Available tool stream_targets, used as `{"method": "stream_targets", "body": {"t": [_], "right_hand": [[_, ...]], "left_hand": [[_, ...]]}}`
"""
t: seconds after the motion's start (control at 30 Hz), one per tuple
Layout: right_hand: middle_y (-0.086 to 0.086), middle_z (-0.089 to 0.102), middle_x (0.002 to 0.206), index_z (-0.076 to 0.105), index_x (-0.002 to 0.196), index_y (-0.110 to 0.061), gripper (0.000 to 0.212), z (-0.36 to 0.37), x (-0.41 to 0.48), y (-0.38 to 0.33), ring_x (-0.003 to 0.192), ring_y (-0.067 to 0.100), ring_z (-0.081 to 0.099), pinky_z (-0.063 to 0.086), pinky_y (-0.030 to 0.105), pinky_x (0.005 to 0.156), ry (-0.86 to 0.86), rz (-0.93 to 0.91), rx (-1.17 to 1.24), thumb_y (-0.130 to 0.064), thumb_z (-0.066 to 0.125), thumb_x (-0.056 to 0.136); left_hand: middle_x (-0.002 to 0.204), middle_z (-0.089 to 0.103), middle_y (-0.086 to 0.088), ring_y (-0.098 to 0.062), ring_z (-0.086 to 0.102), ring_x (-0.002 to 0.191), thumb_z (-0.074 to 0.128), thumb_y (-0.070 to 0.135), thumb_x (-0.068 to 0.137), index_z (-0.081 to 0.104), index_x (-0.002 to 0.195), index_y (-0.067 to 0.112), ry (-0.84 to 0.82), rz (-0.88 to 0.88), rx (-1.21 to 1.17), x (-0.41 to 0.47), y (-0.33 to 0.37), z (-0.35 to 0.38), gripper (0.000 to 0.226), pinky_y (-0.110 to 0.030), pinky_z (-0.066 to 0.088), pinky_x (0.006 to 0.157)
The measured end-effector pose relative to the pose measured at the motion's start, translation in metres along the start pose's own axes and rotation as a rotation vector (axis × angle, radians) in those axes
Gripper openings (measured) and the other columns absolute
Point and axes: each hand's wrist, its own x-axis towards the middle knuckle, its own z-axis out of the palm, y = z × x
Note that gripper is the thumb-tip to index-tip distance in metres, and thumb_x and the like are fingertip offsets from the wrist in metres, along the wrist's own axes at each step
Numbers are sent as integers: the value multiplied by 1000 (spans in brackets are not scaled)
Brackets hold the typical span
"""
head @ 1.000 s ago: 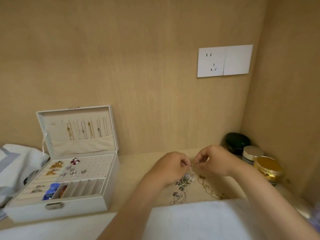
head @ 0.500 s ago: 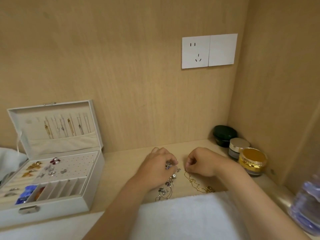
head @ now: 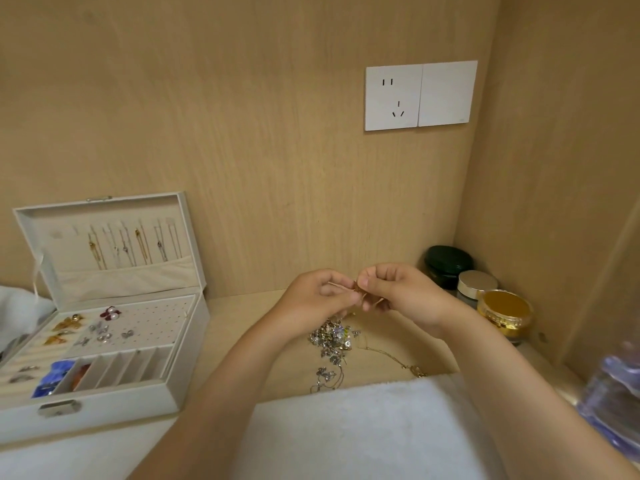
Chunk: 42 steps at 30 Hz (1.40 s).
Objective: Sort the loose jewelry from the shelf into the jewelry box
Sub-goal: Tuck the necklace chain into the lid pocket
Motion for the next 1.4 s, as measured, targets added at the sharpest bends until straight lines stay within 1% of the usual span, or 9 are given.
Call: {"method": "stream_targets", "body": {"t": [0.3, 0.43, 0.6, 0.67, 0.73, 0.87, 1.07, 1.2, 1.4], "right_hand": [[8, 69, 81, 59, 91, -9, 18, 9, 4, -6, 72, 15, 64, 52, 28, 72, 95, -3, 233, -13, 47, 104], [6, 55, 69, 52, 91, -11, 17, 14, 2, -11, 58, 18, 49, 48, 31, 64, 57, 26, 346, -14, 44, 105], [0, 41, 65, 57, 113, -9, 23, 14, -1, -15, 53, 15, 22, 14, 30, 51, 23, 70, 354, -25, 44, 105], [-2, 36, 63, 63, 118, -10, 29, 14, -2, -17, 54, 13, 19, 9, 31, 53, 8, 54, 249, -30, 54, 99], [-4, 30, 60, 68, 114, -9, 31, 17, -3, -18, 52, 11, 19, 9, 29, 51, -7, 39, 160, -30, 64, 90], [-2, 26, 57, 75, 96, -15, 15, 24, 0, -21, 50, 11, 19, 13, 24, 47, -13, 17, 102, -26, 66, 90], [1, 46, 63, 70, 90, -8, 27, 39, 16, -37, 48, 14, 35, 26, 23, 44, -30, 12, 166, -18, 48, 103], [7, 48, 62, 61, 78, -5, 30, 56, 30, -64, 51, 19, 43, 32, 26, 45, -90, -5, 231, -10, 43, 101], [2, 27, 59, 51, 69, -13, 32, 87, 56, -107, 49, 15, 23, 14, 27, 47, -142, -23, 190, -17, 40, 99]], "left_hand": [[76, 71, 4, -3, 57, 61, 72, 12, 88, 72, 92, 18, 76, 64, 54, -4, 15, -13, 8, -14, 45, 59], [78, 66, 3, -7, 53, 66, 64, 11, 95, 70, 87, 22, 63, 88, 138, -4, 25, -18, 14, -16, 44, 64], [69, 62, 2, -14, 58, 69, 50, 8, 100, 61, 87, 12, 30, 40, -162, -8, 34, -24, 18, -25, 52, 70], [66, 53, -2, -16, 54, 62, 44, 6, 101, 56, 87, 11, -9, 2, -378, -11, 39, -25, 18, -30, 54, 63], [64, 42, -1, -13, 43, 54, 40, 7, 100, 51, 87, 14, -27, -45, -487, -14, 45, -29, 19, -24, 43, 47], [59, 36, 5, -8, 27, 46, 42, 8, 99, 52, 86, 18, 35, -72, -218, -20, 51, -43, 19, -16, 15, 40], [43, 44, 18, 1, 36, 41, 63, 22, 96, 68, 90, 13, 132, 44, 308, -38, 60, -72, 12, -13, 29, 42], [41, 48, 24, 8, 44, 40, 63, 20, 96, 73, 96, 9, 147, 99, 344, -51, 70, -93, 15, -5, 30, 45], [55, 35, 7, -9, 33, 48, 58, 25, 98, 72, 92, 15, 194, 105, 93, -65, 79, -143, 18, -22, 25, 46]]}}
